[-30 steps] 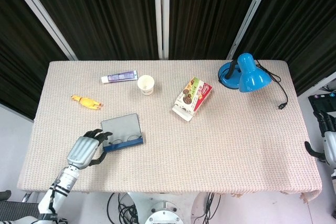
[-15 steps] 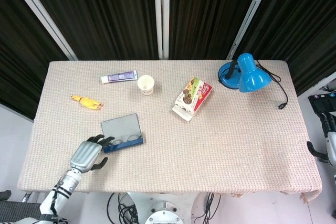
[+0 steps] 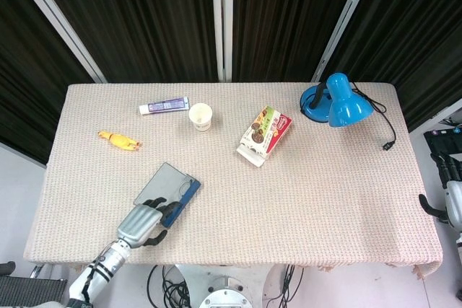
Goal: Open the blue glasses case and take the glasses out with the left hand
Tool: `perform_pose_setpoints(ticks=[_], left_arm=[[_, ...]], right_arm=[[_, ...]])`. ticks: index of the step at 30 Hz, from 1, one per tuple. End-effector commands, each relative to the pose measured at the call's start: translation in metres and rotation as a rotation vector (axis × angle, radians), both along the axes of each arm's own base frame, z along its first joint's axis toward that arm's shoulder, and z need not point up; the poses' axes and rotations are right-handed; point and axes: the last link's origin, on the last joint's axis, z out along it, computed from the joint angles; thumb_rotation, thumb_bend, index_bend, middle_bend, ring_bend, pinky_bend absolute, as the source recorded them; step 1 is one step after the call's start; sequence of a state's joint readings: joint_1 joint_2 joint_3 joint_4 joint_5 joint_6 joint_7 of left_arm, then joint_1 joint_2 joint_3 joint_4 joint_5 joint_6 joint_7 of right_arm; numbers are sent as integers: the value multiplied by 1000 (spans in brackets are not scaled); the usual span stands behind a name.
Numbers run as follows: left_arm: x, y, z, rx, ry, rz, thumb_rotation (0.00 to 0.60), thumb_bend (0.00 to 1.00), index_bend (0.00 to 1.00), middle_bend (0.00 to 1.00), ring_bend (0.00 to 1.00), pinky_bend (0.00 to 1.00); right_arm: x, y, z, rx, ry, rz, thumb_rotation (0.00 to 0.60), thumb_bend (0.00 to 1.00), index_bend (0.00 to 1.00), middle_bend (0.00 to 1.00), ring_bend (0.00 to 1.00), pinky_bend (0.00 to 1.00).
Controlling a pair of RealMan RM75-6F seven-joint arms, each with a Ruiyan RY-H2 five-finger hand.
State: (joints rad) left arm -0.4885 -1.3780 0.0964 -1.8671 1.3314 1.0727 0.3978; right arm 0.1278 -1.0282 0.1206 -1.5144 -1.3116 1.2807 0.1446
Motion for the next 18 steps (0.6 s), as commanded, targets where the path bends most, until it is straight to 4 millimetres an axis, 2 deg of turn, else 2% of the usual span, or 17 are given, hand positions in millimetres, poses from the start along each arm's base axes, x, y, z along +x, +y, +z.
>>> perform_pose_setpoints(ticks=[1, 10, 13, 18], left_arm=[[14, 3, -9, -31, -16, -36, 600, 415, 130, 375, 143, 282], [55, 15, -33, -103, -54, -136, 600, 427, 109, 379, 146, 282], [70, 24, -39, -91, -76, -173, 600, 440, 108, 377, 146, 282], [80, 45, -41, -17, -76, -195, 600, 448, 108, 371, 147, 282]], right_arm=[[0, -1, -1, 5, -1, 2, 600, 299, 0, 0, 0, 0], [-4, 0, -4, 17, -4, -8, 600, 298, 0, 0, 0, 0], [-5, 0, -6, 22, -4, -10, 600, 299, 0, 0, 0, 0], [-5, 0, -6, 24, -5, -7, 600, 299, 0, 0, 0, 0]])
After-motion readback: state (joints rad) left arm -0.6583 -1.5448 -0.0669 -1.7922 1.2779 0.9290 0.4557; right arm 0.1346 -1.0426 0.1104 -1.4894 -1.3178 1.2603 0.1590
